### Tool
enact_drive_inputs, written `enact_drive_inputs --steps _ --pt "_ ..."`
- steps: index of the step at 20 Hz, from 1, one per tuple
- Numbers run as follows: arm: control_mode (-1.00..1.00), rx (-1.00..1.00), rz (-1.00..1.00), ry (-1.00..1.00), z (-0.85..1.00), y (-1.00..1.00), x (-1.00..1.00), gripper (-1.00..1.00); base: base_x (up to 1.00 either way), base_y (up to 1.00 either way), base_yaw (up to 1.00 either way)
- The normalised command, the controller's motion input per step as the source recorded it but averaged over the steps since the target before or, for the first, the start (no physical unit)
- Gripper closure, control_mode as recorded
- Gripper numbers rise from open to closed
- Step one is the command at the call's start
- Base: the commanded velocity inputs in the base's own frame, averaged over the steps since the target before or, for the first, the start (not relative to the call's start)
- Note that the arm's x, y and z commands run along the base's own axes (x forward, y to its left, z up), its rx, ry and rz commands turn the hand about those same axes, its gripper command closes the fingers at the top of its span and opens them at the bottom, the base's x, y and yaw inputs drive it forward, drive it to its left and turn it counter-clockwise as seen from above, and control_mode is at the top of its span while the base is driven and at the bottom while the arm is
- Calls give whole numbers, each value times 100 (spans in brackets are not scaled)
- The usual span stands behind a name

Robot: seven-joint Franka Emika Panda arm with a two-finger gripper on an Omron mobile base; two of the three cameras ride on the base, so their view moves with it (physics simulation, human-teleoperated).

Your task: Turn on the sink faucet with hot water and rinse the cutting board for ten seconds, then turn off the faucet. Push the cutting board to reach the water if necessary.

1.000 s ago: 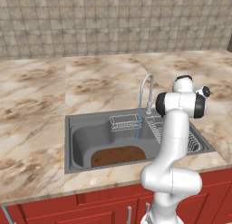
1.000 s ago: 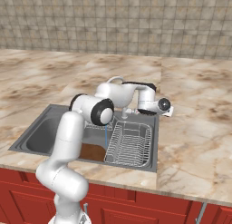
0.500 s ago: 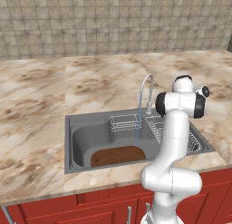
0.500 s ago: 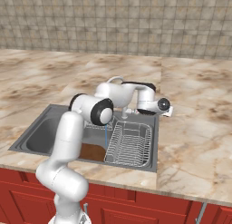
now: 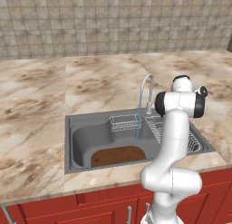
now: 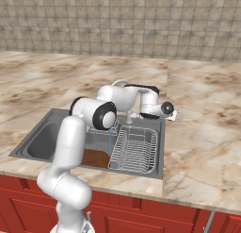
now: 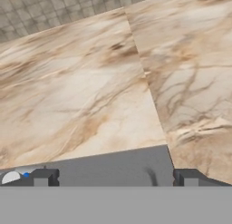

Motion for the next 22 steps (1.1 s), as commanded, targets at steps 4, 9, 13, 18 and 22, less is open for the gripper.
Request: enact_drive_inputs --steps 4,9,13,18,22 --pt "-100 0 0 0 0 1 0 -100 0 0 0" --pt "-100 0 0 0 0 0 0 -100 0 0 0" --pt "-100 0 0 0 0 1 0 -100 0 0 0" --pt "-100 0 0 0 0 8 0 -100 0 0 0" --pt "-100 0 0 0 0 16 1 -100 0 0 0"
